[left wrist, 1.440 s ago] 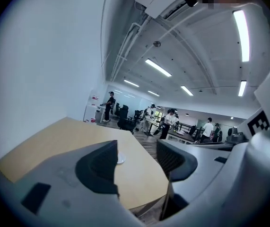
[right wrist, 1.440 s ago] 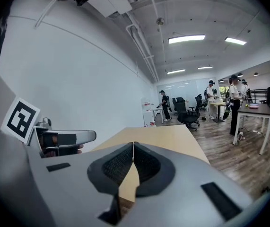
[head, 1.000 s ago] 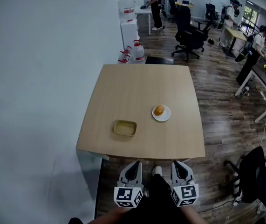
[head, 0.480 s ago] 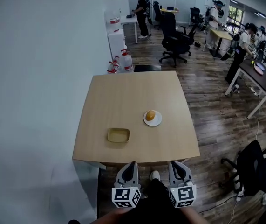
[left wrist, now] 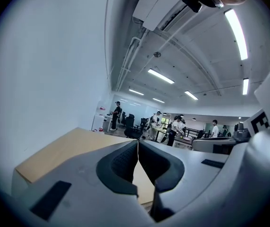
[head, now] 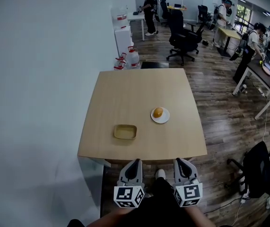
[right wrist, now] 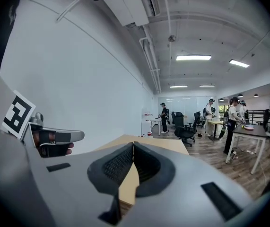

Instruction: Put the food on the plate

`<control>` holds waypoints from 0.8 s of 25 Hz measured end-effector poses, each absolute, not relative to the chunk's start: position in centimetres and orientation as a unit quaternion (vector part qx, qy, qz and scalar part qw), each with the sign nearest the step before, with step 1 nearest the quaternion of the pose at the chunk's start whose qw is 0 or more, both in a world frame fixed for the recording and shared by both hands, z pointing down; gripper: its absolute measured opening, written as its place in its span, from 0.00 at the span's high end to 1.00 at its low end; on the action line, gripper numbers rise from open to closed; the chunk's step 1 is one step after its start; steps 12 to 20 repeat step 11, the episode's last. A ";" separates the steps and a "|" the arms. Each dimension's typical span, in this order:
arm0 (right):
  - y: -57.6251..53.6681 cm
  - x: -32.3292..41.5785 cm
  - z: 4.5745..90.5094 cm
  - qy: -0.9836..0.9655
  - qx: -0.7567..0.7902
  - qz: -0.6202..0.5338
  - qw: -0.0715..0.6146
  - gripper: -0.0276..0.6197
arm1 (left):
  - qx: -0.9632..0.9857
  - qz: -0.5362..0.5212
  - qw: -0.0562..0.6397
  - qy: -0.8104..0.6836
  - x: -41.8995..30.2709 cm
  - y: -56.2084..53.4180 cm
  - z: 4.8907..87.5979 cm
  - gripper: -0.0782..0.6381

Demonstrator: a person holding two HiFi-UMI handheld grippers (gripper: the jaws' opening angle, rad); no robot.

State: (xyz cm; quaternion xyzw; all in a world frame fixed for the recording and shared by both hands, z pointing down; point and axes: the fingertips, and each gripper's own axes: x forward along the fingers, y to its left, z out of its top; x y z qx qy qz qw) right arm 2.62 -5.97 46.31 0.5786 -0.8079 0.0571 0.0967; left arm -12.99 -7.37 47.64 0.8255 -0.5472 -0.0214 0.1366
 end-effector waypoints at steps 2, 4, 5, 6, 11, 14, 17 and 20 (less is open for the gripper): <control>-5.9 2.3 46.5 -0.810 0.575 0.055 0.100 0.86 | 0.824 -0.020 0.141 -0.549 -13.2 -7.2 48.2 0.87; -5.8 2.1 46.5 -0.811 0.573 0.053 0.104 0.86 | 0.824 -0.020 0.146 -0.548 -13.2 -7.0 48.5 0.87; -5.8 2.0 46.5 -0.812 0.572 0.053 0.105 0.86 | 0.824 -0.020 0.147 -0.547 -13.2 -6.9 48.6 0.87; -5.7 1.9 46.5 -0.813 0.570 0.052 0.106 0.86 | 0.824 -0.020 0.148 -0.547 -13.2 -6.8 48.6 0.87; -5.7 1.4 46.7 -0.816 0.565 0.051 0.109 0.86 | 0.821 -0.022 0.150 -0.550 -13.7 -6.6 48.8 0.87; -5.7 1.4 46.7 -0.816 0.565 0.051 0.109 0.86 | 0.821 -0.022 0.150 -0.550 -13.7 -6.6 48.8 0.87; -5.7 1.4 46.7 -0.816 0.565 0.051 0.109 0.86 | 0.821 -0.022 0.150 -0.550 -13.7 -6.6 48.8 0.87; -5.7 1.4 46.7 -0.816 0.565 0.051 0.109 0.86 | 0.821 -0.022 0.150 -0.550 -13.7 -6.6 48.8 0.87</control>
